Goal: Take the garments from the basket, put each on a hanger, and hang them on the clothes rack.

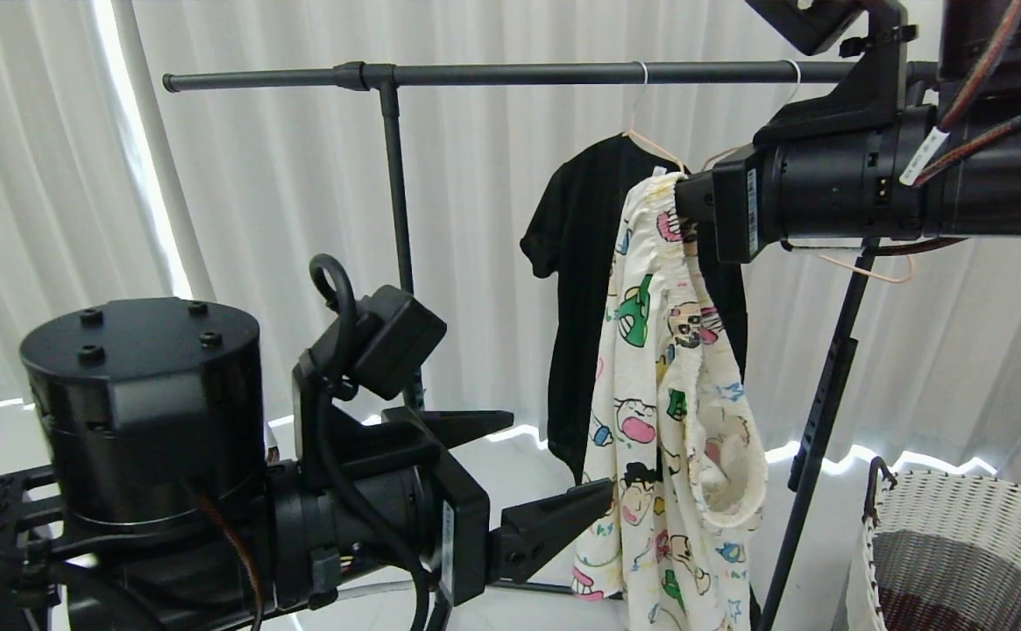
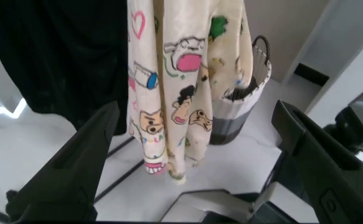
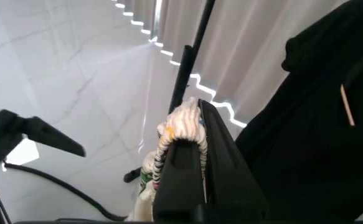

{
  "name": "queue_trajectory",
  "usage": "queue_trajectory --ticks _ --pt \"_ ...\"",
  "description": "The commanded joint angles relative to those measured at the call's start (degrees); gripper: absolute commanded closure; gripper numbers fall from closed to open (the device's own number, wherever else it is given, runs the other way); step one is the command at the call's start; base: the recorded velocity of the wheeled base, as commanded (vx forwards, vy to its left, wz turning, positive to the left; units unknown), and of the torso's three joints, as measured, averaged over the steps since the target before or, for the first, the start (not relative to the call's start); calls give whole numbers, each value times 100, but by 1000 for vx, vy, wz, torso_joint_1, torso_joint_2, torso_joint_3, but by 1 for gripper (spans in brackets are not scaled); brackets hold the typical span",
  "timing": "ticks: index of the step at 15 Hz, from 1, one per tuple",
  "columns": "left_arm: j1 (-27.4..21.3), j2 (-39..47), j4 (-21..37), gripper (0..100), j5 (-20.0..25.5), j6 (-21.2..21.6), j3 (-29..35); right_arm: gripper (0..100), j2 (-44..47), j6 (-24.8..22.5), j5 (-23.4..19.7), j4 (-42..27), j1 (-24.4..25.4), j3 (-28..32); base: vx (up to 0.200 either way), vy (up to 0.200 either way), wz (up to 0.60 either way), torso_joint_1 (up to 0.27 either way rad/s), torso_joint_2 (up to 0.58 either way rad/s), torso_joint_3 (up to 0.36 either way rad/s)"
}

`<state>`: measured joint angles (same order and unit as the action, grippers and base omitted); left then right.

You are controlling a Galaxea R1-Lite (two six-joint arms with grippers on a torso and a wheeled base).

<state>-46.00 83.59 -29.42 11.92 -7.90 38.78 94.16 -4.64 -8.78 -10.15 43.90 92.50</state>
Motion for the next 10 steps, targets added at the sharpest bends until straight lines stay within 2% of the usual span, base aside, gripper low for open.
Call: queue_trajectory --ticks 1,8,10 --pt "-32 166 -12 0 -6 -1 -2 100 67 -1 8 -13 22 57 0 0 0 0 0 0" --pt "-322 298 -20 0 -41 -1 306 100 261 -10 34 -4 180 163 0 0 0 0 0 0" --pt "-287 588 -20 0 -375 8 359 100 261 -10 34 -13 312 216 0 0 0 0 0 0"
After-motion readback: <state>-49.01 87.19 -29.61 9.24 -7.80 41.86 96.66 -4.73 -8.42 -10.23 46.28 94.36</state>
